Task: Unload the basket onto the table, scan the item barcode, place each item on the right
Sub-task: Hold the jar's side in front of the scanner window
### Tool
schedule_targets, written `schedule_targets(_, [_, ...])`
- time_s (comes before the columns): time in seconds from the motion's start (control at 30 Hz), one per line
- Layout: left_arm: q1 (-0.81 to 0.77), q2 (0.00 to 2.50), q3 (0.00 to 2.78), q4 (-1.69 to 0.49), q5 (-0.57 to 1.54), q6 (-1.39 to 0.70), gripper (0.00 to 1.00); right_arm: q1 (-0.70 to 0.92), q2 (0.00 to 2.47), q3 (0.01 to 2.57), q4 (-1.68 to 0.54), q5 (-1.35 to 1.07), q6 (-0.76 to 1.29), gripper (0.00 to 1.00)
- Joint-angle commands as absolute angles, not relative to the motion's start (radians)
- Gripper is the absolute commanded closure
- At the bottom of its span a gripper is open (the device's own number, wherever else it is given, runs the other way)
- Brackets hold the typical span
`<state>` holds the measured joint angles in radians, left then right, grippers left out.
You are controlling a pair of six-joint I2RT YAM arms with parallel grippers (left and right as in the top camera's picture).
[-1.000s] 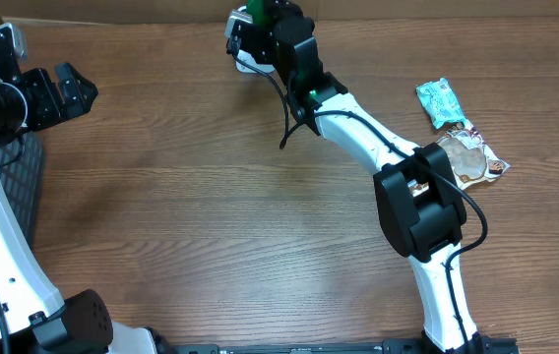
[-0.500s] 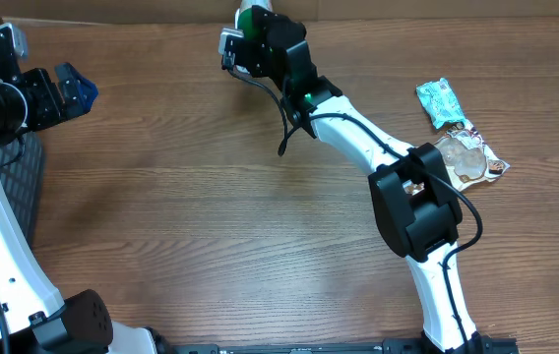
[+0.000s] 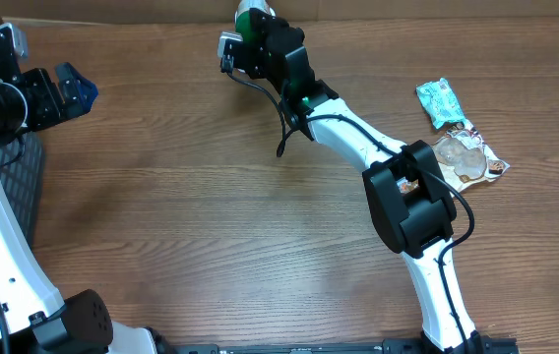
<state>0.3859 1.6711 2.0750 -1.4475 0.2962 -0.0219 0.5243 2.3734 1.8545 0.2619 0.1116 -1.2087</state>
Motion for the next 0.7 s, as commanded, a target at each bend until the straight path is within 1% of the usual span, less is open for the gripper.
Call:
schedule_targets(0.0, [0.379, 1.664, 2.09, -1.446, 0.304, -0.003, 0.0, 0.528, 2.367, 1.865, 0.284, 0.11, -1.213, 0.56])
schedule_targets(0.17, [0.379, 1.664, 2.09, -1.446, 0.304, -0.003, 0.0, 0.532, 2.362, 1.865, 0.287, 0.11, -1.2, 0.56])
schedule_targets(0.37, [0.379, 1.664, 2.09, -1.446, 0.304, -0.003, 0.0, 0.55, 2.3, 1.865, 0.268, 0.112, -1.019, 0.55])
schedule_targets(0.47, [0.379, 1.664, 2.09, -1.446, 0.304, -0.003, 0.0, 0.57, 2.243, 1.865, 0.183, 0.112, -0.949, 0.55])
schedule_targets(0.53, [0.379, 1.664, 2.09, -1.446, 0.304, -0.003, 0.0, 0.593, 2.189, 1.865, 0.08, 0.111, -0.886, 0.55])
schedule_targets(0.6, [0.379, 1.664, 2.09, -1.446, 0.304, -0.003, 0.0, 0.616, 2.138, 1.865, -0.03, 0.111, -0.796, 0.55])
schedule_targets(0.67, [0.379, 1.664, 2.09, -1.446, 0.304, -0.003, 0.0, 0.638, 2.086, 1.865, -0.155, 0.11, -0.65, 0.55])
